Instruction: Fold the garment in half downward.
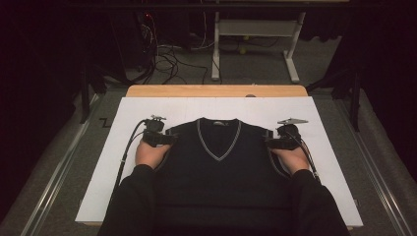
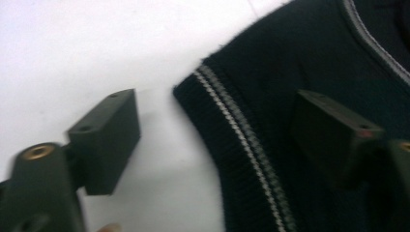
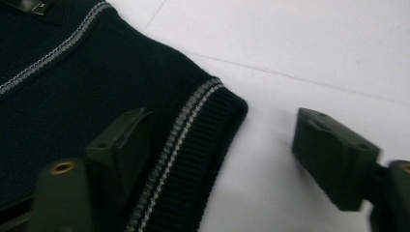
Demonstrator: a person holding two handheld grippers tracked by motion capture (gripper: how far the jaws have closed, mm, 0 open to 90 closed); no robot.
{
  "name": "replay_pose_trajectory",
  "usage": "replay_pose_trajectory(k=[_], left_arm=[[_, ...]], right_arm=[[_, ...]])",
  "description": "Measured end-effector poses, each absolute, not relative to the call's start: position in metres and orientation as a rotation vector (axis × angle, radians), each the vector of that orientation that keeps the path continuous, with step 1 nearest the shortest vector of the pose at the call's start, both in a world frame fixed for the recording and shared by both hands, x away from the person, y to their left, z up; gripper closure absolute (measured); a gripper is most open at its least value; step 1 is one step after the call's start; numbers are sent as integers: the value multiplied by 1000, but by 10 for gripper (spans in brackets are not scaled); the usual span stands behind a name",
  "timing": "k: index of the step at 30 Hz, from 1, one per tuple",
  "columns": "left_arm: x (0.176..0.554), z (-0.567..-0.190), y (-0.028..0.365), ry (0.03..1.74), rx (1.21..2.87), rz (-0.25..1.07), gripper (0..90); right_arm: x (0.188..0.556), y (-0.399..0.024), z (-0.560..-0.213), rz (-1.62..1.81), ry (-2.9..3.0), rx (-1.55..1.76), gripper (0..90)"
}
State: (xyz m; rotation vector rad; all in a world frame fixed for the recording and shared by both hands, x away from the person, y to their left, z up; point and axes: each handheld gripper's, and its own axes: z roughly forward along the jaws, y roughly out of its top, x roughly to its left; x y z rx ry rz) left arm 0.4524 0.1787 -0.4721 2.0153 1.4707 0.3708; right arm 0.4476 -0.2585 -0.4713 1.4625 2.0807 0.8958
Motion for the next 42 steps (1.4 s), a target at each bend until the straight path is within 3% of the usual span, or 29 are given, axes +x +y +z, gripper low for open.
replay_pose_trajectory(k=[1,2,5,7,16,20,29,42], left_arm=[[451,-472,177,1469,2027,392,291],[451,-472,177,1469,2027,392,302],[448,-471,172,1462,2034,403,380],[447,-471,170,1445,2039,392,466],[445,-471,167,1411,2034,356,690],[447,-468,168,1425,2027,335,705],[443,-439,168,1336,1925,501,707],[447,-362,174,1270,1803,670,706]], right_arm=[[448,-256,-471,894,2096,1445,305],[449,-253,-471,875,2100,1437,322],[448,-244,-470,885,2115,1416,481],[448,-239,-469,890,2131,1410,564],[447,-234,-467,923,2168,1412,787],[445,-232,-464,924,2161,1376,798],[441,-244,-436,989,2049,1323,798],[445,-249,-372,1075,1846,1222,797]])
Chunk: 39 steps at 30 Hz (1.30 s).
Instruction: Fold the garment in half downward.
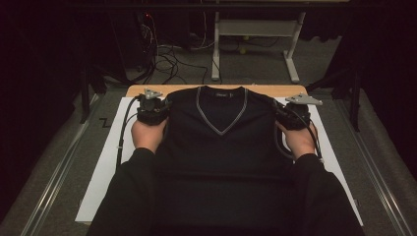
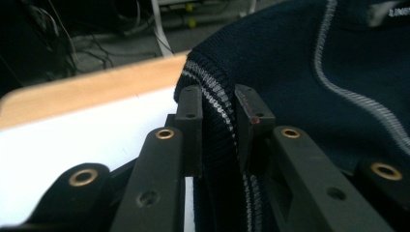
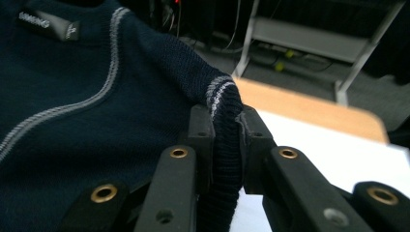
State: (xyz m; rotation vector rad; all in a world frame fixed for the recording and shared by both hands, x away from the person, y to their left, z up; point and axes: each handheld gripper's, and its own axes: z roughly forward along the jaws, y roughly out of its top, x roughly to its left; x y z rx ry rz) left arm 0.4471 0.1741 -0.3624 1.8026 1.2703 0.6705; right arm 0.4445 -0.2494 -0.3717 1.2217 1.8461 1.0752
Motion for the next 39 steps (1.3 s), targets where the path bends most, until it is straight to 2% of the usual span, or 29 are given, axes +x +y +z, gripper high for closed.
replay_pose_trajectory(k=[5,10,20,25,26,29,36,39], left_arm=[[448,-341,177,1237,1773,704,706],[448,-335,177,1230,1758,702,706],[435,-356,179,1232,1778,632,705],[420,-366,181,1199,1799,594,706],[411,-369,183,1159,1804,557,705],[395,-374,186,1102,1834,555,705],[363,-382,194,1096,1830,509,705],[339,-390,196,1074,1851,499,705]], right_arm=[[446,-248,-340,1116,1799,1189,798],[446,-244,-328,1128,1782,1160,797],[434,-245,-353,1132,1819,1176,797],[416,-249,-362,1165,1832,1152,797],[406,-250,-365,1178,1839,1137,797],[390,-252,-370,1184,1852,1098,797],[348,-258,-384,1235,1866,1060,797],[328,-261,-391,1263,1873,1051,797]])
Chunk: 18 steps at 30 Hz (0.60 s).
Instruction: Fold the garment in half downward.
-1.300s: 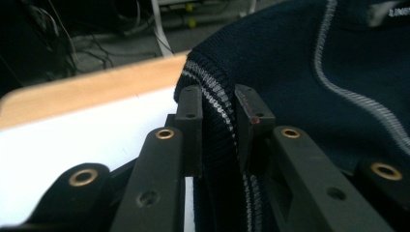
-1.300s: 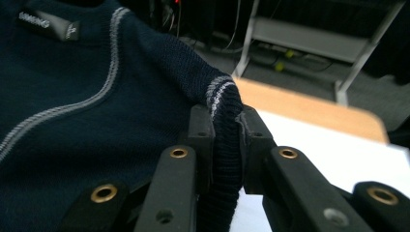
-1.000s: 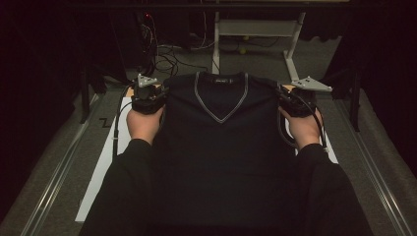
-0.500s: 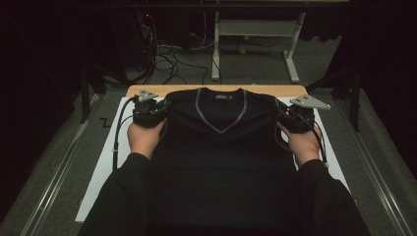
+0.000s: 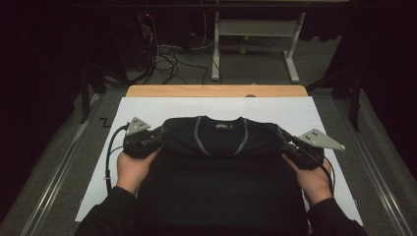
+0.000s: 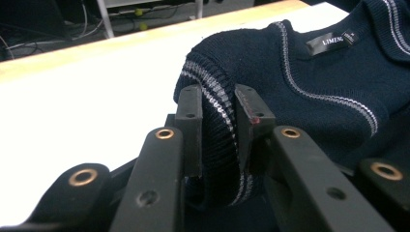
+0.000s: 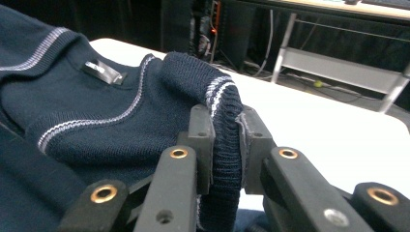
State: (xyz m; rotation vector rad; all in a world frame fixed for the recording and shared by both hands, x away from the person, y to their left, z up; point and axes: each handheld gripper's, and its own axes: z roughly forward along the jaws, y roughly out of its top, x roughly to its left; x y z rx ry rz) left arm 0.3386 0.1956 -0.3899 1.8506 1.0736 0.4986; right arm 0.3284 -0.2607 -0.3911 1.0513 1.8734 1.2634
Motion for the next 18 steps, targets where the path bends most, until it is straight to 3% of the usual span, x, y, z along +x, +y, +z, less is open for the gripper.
replay_pose_trajectory(k=[18], left_arm=[[228,-420,204,981,1889,434,702]], right_arm=[[228,-278,-427,1319,1907,1050,796]])
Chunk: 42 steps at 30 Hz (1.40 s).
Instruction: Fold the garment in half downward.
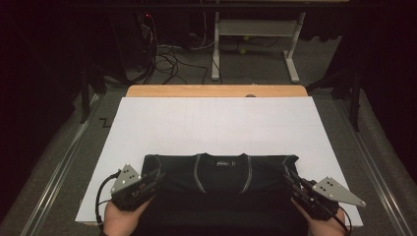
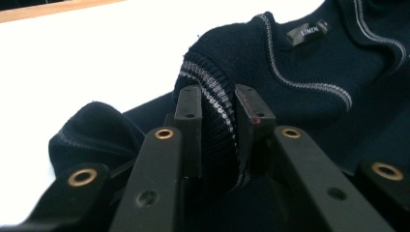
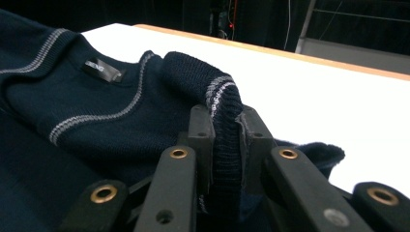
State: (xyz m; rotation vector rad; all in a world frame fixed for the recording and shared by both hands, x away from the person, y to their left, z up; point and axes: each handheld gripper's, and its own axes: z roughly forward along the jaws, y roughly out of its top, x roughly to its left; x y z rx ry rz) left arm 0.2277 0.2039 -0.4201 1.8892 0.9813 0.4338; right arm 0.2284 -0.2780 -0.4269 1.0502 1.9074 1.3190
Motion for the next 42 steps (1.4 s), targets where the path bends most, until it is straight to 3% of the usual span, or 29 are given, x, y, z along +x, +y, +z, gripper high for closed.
replay_pose_trajectory(k=[13,28,31,36,42], left_arm=[[202,-436,209,996,1935,356,698],[242,-471,203,1116,2106,279,644],[244,-472,202,1114,2100,284,606],[238,-470,202,1115,2076,298,432],[236,-454,215,1123,1960,326,382]], right_arm=[[194,-286,-439,1277,1979,1083,791],[225,-273,-468,991,2169,1180,748],[226,-272,-469,988,2167,1188,740],[227,-272,-470,1008,2167,1201,653],[225,-282,-460,1148,2069,1236,515]])
